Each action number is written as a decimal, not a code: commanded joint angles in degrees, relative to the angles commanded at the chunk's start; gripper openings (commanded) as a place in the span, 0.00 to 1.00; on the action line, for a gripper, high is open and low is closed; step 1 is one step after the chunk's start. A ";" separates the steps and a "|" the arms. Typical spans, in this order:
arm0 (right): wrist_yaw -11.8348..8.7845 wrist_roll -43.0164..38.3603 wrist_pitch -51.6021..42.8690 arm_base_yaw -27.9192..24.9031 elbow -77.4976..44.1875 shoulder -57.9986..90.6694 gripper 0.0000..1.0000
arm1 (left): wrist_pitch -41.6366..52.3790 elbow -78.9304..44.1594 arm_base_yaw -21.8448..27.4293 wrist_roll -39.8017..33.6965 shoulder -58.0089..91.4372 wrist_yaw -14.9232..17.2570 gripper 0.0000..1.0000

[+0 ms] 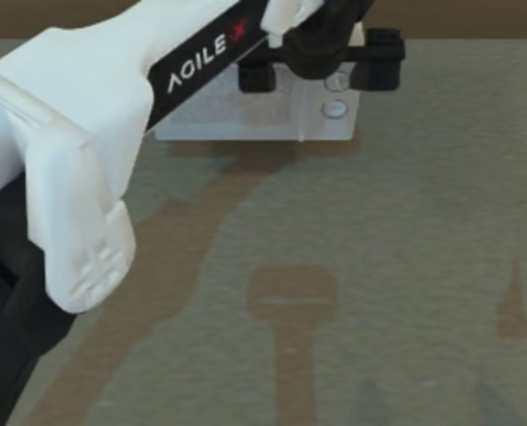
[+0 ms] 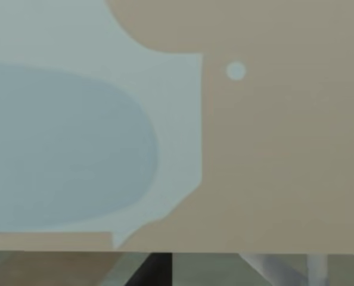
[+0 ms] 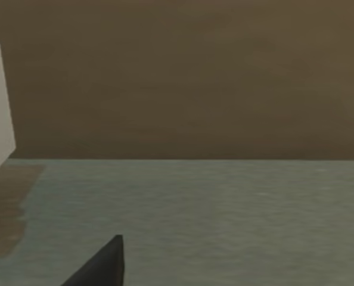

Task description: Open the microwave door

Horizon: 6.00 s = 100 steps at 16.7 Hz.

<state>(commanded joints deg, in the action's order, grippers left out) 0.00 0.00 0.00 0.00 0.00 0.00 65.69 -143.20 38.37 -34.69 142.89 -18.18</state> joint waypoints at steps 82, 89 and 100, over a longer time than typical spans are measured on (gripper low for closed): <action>0.00 0.00 0.00 0.00 0.00 0.00 1.00 | -8.46 19.54 1.92 -0.26 -10.99 -0.25 0.00; 0.00 0.00 0.00 0.00 0.00 0.00 1.00 | -10.39 22.91 1.94 1.25 -13.01 0.44 0.00; 0.00 0.00 0.00 0.00 0.00 0.00 1.00 | -10.70 23.54 1.88 1.56 -13.34 0.52 0.00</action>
<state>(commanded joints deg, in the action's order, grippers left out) 0.00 0.00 0.00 0.00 0.00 0.00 55.00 -119.65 40.24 -33.13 129.55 -17.66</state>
